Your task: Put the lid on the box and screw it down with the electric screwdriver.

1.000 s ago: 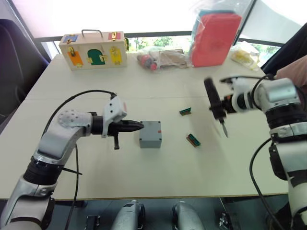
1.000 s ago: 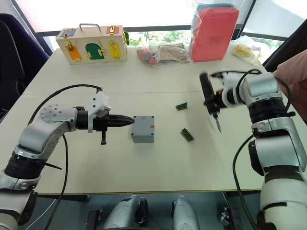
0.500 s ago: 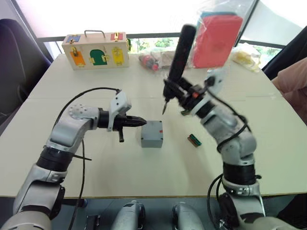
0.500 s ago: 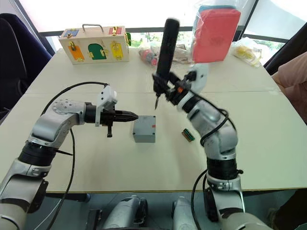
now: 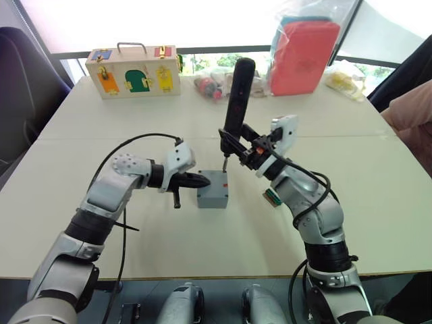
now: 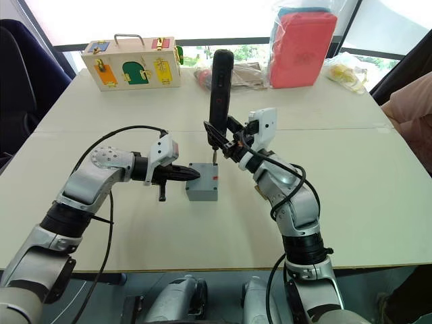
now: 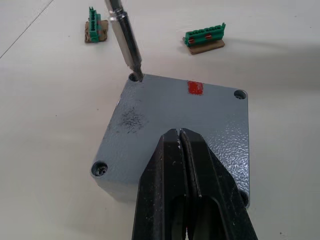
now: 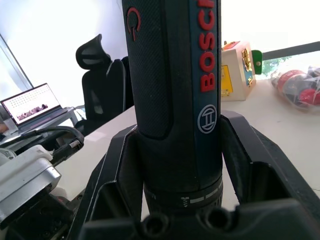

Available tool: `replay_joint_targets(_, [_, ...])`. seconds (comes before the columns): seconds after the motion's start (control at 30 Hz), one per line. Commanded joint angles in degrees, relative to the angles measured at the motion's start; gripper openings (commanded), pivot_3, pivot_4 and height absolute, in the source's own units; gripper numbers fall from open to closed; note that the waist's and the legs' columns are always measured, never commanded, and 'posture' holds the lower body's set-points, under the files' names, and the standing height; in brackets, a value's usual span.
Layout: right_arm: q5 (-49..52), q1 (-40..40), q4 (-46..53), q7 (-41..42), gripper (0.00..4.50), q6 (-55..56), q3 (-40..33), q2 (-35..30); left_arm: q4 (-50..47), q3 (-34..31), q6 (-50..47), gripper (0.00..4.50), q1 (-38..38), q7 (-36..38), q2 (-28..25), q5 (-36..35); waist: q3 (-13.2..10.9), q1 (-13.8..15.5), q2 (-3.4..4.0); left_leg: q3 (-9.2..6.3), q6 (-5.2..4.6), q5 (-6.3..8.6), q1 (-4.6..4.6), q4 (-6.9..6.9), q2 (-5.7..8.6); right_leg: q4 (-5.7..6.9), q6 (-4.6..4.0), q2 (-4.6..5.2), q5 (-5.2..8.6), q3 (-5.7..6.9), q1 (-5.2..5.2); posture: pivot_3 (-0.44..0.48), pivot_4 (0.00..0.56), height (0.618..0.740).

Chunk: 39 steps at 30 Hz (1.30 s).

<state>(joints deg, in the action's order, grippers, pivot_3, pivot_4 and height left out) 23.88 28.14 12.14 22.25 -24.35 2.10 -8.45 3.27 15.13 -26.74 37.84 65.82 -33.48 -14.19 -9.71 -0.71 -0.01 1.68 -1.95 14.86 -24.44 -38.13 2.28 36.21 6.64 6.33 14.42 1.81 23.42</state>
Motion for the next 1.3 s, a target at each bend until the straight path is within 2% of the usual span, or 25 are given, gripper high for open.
replay_joint_targets(0.03, [-1.6,0.5,0.6,-0.1,1.83,4.1,0.4,1.0,-1.0,0.3,-0.1,0.0,0.3,0.4,-0.3,0.6,0.0,0.0,0.0,0.0,0.0,0.0,0.0,0.0,0.0,0.0,0.0,0.0,0.0,0.0,0.0,0.0,0.15,0.74])
replay_joint_targets(0.83, [-0.2,-0.3,-2.4,1.6,1.83,2.3,-2.8,-1.1,-2.4,0.3,-2.0,0.0,-1.0,0.3,-0.1,1.3,0.0,0.1,-0.02,-0.02,-0.02,0.01,0.06,0.0,0.0,0.0,0.0,0.01,0.0,0.0,-0.06,0.0,0.15,0.74])
replay_joint_targets(1.03, [-2.7,-2.0,-2.2,4.4,1.83,3.0,0.6,-3.8,-2.7,0.5,-2.1,0.0,-1.3,0.2,0.1,1.2,0.0,0.1,-0.03,-0.02,-0.12,0.07,0.08,-0.01,0.0,-0.01,0.0,0.01,0.0,0.0,-0.08,0.0,0.15,0.74])
replay_joint_targets(1.3, [-7.5,-6.2,-6.3,3.5,1.83,5.2,5.5,-2.7,-3.6,0.3,-2.9,0.0,-2.9,-1.0,0.5,1.2,0.4,0.0,-0.17,-0.02,-0.29,0.17,0.48,0.01,0.0,-0.08,-0.01,0.01,0.02,-0.01,-0.44,0.0,0.15,0.74])
